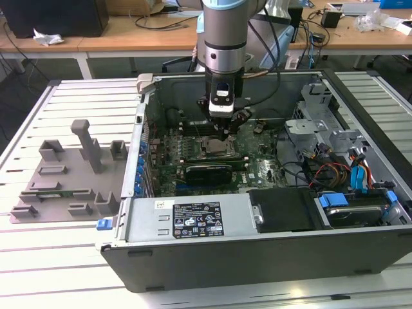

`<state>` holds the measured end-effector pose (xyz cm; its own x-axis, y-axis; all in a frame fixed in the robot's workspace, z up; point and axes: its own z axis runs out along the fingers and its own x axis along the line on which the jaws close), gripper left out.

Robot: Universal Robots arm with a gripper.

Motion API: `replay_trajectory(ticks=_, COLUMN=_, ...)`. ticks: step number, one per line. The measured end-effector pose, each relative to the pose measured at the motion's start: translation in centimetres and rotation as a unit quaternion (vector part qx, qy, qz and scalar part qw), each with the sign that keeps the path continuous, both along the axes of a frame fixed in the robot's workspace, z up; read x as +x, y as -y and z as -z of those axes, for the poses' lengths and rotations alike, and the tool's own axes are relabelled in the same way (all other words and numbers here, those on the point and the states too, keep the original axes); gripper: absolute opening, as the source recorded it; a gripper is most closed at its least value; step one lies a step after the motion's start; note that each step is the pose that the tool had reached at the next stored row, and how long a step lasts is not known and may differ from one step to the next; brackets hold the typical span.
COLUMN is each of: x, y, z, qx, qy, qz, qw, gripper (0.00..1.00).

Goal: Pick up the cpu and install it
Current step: 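Close the cpu cover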

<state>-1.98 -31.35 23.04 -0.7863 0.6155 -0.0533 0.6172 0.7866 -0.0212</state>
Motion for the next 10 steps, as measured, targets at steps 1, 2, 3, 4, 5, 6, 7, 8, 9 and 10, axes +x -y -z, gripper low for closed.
replay_trajectory(ticks=1, x=0.0, y=0.0, z=0.0, qx=-0.0002, qy=0.0, qz=-0.01, qw=0.9999, gripper=0.11)
replay_trajectory(ticks=2, x=0.0, y=0.0, z=0.0, qx=-0.0005, qy=0.0, qz=-0.021, qw=0.9998, gripper=0.11)
replay_trajectory(ticks=3, x=0.0, y=0.0, z=0.0, qx=-0.0009, qy=0.0, qz=-0.037, qw=0.9993, gripper=0.11)
replay_trajectory(ticks=4, x=0.0, y=0.0, z=0.0, qx=-0.0012, qy=0.0, qz=-0.047, qw=0.9989, gripper=0.11)
replay_trajectory(ticks=5, x=0.0, y=0.0, z=0.0, qx=-0.0015, qy=0.0, qz=-0.056, qw=0.9985, gripper=0.11)
replay_trajectory(ticks=6, x=0.0, y=0.0, z=0.01, qx=-0.0018, qy=0.0, qz=-0.07, qw=0.9976, gripper=0.11)
replay_trajectory(ticks=7, x=0.0, y=0.0, z=0.01, qx=-0.002, qy=0.0, qz=-0.079, qw=0.9969, gripper=0.11)
replay_trajectory(ticks=8, x=0.0, y=0.0, z=0.01, qx=-0.0022, qy=0.0, qz=-0.089, qw=0.9961, gripper=0.11)
replay_trajectory(ticks=9, x=0.0, y=0.0, z=0.01, qx=-0.0025, qy=0.0, qz=-0.102, qw=0.9948, gripper=0.11)
replay_trajectory(ticks=10, x=0.0, y=0.0, z=0.01, qx=-0.0027, qy=0.0, qz=-0.111, qw=0.9939, gripper=0.11)
